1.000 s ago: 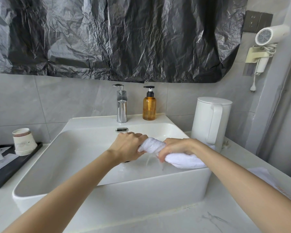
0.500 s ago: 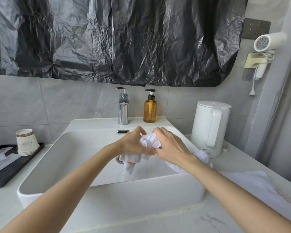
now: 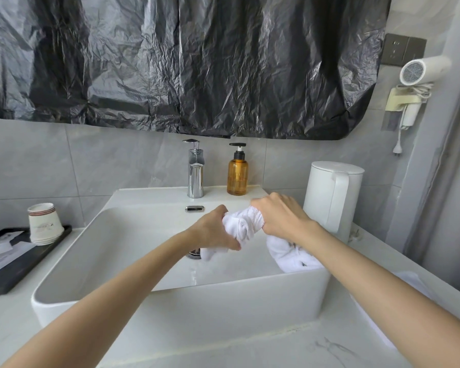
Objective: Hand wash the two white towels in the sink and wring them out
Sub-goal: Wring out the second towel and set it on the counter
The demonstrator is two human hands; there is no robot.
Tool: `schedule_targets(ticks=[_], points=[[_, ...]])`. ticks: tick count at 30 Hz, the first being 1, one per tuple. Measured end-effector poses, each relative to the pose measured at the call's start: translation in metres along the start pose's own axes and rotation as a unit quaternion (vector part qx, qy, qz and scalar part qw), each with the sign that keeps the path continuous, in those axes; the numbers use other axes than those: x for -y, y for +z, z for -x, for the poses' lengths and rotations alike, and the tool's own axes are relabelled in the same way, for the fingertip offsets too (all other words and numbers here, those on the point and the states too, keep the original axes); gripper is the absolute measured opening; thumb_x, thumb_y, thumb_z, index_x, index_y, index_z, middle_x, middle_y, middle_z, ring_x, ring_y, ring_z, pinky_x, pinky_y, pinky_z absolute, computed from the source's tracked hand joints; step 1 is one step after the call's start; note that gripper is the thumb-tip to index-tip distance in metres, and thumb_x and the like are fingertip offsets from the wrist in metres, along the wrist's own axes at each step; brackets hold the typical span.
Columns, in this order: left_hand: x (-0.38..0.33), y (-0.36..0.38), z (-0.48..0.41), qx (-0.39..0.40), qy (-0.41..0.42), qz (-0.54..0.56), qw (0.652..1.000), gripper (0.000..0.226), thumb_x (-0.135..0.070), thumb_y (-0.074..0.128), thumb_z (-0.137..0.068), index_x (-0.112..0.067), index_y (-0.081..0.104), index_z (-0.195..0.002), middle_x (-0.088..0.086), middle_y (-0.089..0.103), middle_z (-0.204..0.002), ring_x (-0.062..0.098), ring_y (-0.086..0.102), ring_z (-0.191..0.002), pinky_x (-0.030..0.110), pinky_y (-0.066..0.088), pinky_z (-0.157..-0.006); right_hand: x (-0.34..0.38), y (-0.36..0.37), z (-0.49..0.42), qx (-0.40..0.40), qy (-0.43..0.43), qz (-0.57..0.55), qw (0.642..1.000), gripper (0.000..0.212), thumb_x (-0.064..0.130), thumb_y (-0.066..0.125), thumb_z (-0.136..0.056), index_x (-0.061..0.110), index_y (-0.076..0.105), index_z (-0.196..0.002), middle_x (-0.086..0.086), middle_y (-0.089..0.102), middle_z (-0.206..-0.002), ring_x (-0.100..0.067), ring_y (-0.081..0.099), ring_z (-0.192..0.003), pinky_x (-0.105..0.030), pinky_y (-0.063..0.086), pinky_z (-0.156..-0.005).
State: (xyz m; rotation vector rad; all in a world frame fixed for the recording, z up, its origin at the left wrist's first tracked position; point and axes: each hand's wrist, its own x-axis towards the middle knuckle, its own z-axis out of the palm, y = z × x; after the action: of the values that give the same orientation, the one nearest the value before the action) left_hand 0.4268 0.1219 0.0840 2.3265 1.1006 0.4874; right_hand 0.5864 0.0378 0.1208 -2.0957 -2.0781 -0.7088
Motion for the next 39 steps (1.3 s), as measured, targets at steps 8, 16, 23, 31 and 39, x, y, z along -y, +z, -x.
schedule_targets(ticks=[8, 16, 23, 31, 39], points=[[0.013, -0.001, -0.009, -0.158, 0.205, -0.36, 0.896, 0.042, -0.033, 0.058, -0.086, -0.015, 0.048, -0.122, 0.005, 0.069, -0.095, 0.032, 0.064, -0.086, 0.032, 0.039, -0.062, -0.007, 0.013, -0.017, 0.25, 0.09, -0.204, 0.942, 0.023, 0.02, 0.071, -0.065, 0.016, 0.049, -0.072, 0.001, 0.055, -0.071, -0.02, 0.051, -0.059, -0.025, 0.037, -0.052], [0.026, -0.006, -0.022, -0.224, 0.398, -0.408, 0.79, 0.017, -0.024, 0.047, -0.068, -0.014, 0.06, -0.074, -0.002, 0.054, -0.049, 0.021, 0.048, -0.036, 0.019, 0.018, -0.043, -0.014, 0.019, -0.015, 0.409, 0.17, -0.332, 0.833, 0.035, 0.029, 0.08, -0.058, 0.016, 0.056, -0.081, 0.0, 0.056, -0.073, -0.02, 0.054, -0.067, -0.025, 0.035, -0.057], [0.022, 0.0, -0.018, -0.144, 0.291, -0.327, 0.887, 0.031, -0.035, 0.061, -0.081, -0.017, 0.056, -0.106, 0.0, 0.067, -0.081, 0.029, 0.063, -0.07, 0.028, 0.032, -0.054, -0.024, 0.028, -0.012, 0.391, 0.176, -0.407, 0.807, 0.032, 0.023, 0.078, -0.062, 0.013, 0.062, -0.088, -0.003, 0.063, -0.075, -0.02, 0.061, -0.07, -0.027, 0.042, -0.065], [0.024, 0.009, -0.003, -0.007, 0.113, -0.072, 0.991, 0.042, -0.016, 0.064, -0.078, -0.026, 0.047, -0.115, 0.002, 0.063, -0.09, 0.022, 0.064, -0.065, 0.019, 0.044, -0.043, -0.03, 0.029, -0.008, 0.331, 0.169, -0.459, 0.807, 0.04, 0.024, 0.079, -0.066, 0.015, 0.067, -0.103, -0.004, 0.068, -0.085, -0.019, 0.066, -0.078, -0.03, 0.047, -0.071], [0.021, 0.012, -0.008, -0.098, 0.177, -0.331, 0.922, 0.038, -0.04, 0.051, -0.094, -0.02, 0.043, -0.125, 0.006, 0.068, -0.097, 0.032, 0.063, -0.089, 0.033, 0.037, -0.062, -0.025, 0.031, -0.01, 0.359, 0.223, -0.44, 0.792, 0.043, 0.026, 0.079, -0.07, 0.009, 0.065, -0.107, -0.003, 0.067, -0.078, -0.02, 0.066, -0.072, -0.025, 0.047, -0.065]])
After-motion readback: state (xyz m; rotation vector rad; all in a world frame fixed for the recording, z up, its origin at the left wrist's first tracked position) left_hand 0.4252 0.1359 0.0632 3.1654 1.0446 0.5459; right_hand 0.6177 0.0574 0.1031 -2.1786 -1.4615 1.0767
